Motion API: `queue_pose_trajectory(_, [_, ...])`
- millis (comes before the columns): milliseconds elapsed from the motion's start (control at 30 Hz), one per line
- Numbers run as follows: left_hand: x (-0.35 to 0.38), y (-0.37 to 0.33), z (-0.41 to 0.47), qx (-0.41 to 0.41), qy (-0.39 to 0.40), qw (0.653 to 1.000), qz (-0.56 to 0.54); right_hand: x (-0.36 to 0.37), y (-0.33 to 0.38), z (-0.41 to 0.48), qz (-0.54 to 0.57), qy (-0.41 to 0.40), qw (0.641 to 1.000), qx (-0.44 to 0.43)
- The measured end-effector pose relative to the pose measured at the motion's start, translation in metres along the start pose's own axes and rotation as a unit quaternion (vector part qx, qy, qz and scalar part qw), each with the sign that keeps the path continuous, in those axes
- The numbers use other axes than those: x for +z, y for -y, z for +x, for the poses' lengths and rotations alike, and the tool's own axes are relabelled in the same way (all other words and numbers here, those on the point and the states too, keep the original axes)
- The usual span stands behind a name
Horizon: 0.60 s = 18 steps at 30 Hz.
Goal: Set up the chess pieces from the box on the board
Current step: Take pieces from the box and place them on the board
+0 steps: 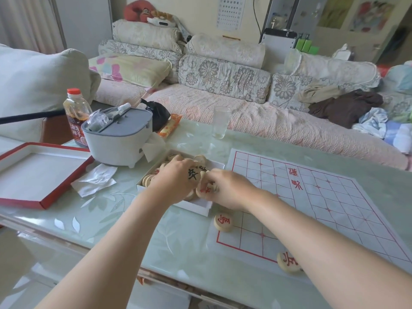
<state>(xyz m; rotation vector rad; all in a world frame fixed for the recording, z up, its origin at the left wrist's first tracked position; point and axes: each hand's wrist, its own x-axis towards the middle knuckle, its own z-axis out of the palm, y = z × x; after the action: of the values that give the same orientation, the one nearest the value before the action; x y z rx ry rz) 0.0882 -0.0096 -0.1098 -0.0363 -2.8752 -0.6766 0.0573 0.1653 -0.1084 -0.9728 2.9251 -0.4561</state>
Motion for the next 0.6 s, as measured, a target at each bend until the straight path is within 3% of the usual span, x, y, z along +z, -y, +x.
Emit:
queue_pose_trajectory(200, [0.015,-0.042,0.005,0.052,0.029,0.998,-0.006,-0.036,-0.040,-0.043,0.039,-0.028,0.996,0.078])
queue_pose_trajectory(367, [0.030,-0.075,-0.001,0.102,0.088,0.991,-0.015,-0.037,-0.066,-0.098,0.029,0.011,0.991,0.126])
queue_pose_trajectory(600, [0.041,-0.089,-0.013,0.117,0.091,0.989,-0.021,-0.030,-0.071,-0.139,0.019,0.033,0.988,0.150])
